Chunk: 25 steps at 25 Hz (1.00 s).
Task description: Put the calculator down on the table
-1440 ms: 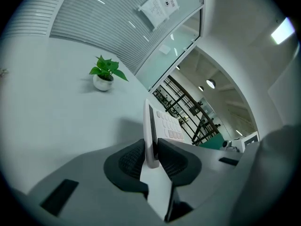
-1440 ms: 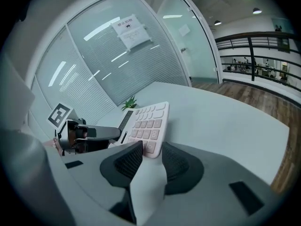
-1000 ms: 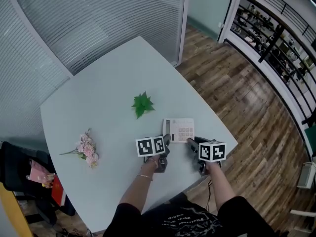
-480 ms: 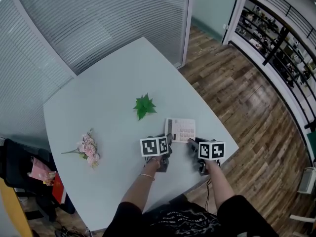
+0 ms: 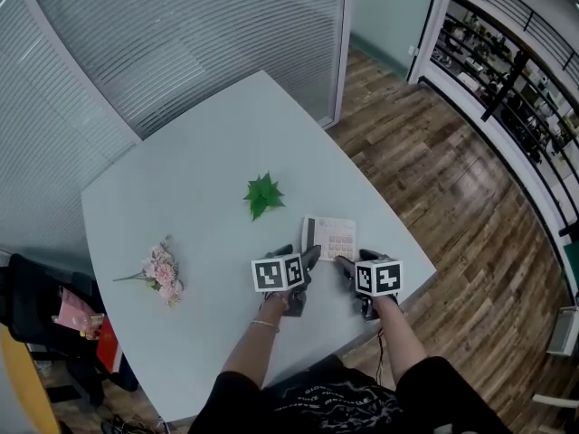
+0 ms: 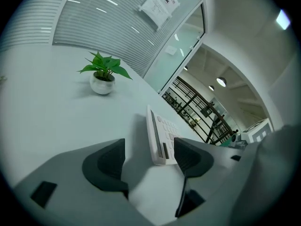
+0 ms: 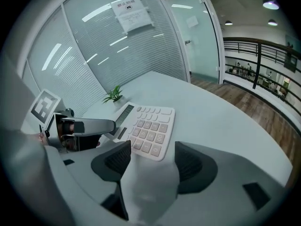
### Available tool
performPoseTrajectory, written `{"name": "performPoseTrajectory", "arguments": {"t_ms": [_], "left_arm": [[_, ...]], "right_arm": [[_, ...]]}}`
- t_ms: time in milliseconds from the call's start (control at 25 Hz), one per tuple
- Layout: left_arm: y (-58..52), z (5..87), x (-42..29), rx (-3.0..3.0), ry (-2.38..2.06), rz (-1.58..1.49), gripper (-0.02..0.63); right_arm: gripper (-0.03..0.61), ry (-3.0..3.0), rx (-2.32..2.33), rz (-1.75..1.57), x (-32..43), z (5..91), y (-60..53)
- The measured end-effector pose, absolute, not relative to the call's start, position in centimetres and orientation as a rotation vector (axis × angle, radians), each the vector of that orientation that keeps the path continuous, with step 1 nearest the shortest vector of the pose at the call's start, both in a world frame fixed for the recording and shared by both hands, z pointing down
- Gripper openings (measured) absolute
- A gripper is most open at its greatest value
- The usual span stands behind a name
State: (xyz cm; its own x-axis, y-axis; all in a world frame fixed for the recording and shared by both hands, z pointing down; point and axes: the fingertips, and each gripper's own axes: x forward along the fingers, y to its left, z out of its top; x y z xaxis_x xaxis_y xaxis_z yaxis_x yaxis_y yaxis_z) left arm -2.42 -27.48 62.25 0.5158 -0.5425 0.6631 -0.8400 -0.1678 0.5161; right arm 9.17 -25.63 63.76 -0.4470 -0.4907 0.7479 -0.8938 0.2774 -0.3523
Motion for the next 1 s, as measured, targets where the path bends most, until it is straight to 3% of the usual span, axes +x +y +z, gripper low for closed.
{"name": "performPoseTrajectory", "arguments": {"t_ms": [240, 1000], "left_arm": [[-25.6, 60.1, -2.4, 1.928, -1.153, 0.39, 0.327], [-13.9, 50.9, -4.1, 2.306, -1.286, 0.335, 0.327]], "right_arm": [[0.35, -2.195, 1.224, 0.913, 8.3, 60.7, -24.5], [0.345, -2.501, 1.165, 0.456, 5.4, 50.7, -14.6]]}}
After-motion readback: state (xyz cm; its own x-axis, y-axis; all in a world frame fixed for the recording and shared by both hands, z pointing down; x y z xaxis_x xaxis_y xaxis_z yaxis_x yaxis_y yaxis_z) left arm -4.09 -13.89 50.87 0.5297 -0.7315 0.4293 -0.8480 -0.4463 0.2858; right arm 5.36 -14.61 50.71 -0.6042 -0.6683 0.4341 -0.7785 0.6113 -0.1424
